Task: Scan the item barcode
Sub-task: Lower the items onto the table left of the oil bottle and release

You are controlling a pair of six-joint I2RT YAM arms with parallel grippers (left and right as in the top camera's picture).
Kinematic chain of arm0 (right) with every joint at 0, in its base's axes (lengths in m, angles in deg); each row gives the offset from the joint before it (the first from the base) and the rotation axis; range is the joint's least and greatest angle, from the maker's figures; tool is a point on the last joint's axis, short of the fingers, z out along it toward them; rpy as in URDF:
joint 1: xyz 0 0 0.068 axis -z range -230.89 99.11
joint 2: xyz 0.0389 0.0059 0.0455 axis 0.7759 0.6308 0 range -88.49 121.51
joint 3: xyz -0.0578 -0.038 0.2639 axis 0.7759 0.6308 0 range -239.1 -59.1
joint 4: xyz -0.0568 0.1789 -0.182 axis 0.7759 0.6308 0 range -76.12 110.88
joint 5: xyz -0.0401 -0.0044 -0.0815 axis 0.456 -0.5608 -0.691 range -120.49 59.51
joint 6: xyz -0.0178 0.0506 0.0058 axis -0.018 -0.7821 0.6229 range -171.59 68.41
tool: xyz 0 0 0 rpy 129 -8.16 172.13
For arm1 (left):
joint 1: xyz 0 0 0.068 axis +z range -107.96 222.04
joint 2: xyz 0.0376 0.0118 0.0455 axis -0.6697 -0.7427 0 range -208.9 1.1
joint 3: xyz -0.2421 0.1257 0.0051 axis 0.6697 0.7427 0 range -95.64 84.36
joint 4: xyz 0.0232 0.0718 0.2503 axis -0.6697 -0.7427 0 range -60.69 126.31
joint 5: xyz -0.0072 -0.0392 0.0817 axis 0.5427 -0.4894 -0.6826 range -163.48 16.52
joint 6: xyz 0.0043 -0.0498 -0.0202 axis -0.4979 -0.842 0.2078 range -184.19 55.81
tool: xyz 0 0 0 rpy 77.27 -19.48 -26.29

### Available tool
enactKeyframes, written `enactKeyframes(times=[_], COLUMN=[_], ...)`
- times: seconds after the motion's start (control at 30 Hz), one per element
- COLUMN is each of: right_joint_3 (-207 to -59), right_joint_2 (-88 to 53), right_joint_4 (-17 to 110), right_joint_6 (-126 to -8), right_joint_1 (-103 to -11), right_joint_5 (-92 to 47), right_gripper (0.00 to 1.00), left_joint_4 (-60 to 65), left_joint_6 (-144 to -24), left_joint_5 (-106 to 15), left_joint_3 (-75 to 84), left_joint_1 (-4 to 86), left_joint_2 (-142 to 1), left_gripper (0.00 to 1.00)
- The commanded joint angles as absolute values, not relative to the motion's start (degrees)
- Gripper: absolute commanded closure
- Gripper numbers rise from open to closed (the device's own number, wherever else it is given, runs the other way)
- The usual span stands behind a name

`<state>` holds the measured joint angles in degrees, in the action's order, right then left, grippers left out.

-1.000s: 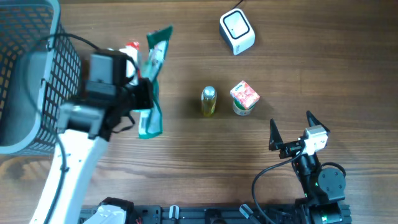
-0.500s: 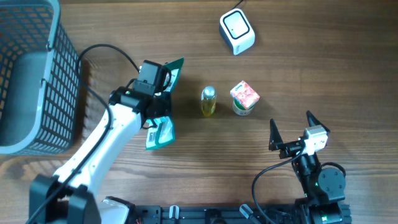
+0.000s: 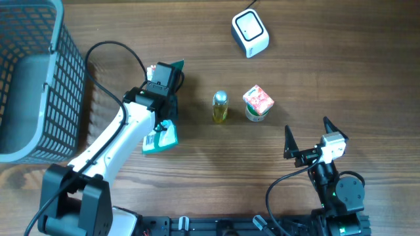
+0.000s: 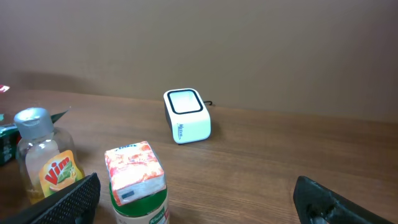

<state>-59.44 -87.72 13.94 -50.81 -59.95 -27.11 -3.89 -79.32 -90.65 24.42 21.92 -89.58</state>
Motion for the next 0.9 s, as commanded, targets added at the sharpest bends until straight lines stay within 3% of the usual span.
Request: enactKeyframes(times=[0.0,0.17,0.27,0.37,0.57,0.63,0.87], right_joint_3=[-59.4,-59.4,-59.4,-59.4,-59.4,-59.4,-59.4], right_joint_2=[-88.22,-88.22,-88.22,-88.22,-88.22,-88.22,-88.22], right_joint_4=[13.8,13.8,13.83,13.83,13.83,13.83,13.8], right_joint_6=[-50.25,-50.25,-50.22,-50.22,-50.25,-50.25,-50.25], right_joint_1=[-59.64,-59.64,-59.64,-59.64,-59.64,-59.64,-59.64], right_joint_5=[-27.61,-27.61,-27.61,-27.61,-27.61,-27.61,-27.61], right_gripper=[0.0,0.0,0.0,0.0,0.0,0.0,0.0], left_joint_4=[-2.86,-2.89,-2.89,-2.84,-3.13,-3.3,-4.85], left_joint_6=[-74.64,-74.62,-74.67,-74.67,-74.62,-74.62,-74.38], left_joint_5=[-93.34,-93.97,-93.69,-92.09,-88.55,-88.03,-85.64], left_joint_3=[24.38,24.38,24.38,24.38,24.36,24.36,24.33], left_joint_1=[21.64,21.64,21.64,21.64,21.64,21.64,21.64], left_joint_2=[-91.59,-94.43,-95.41,-95.46,-95.46,-95.41,-92.62], left_gripper=[0.89,0.86,0.77,0.59,0.13,0.03,0.0])
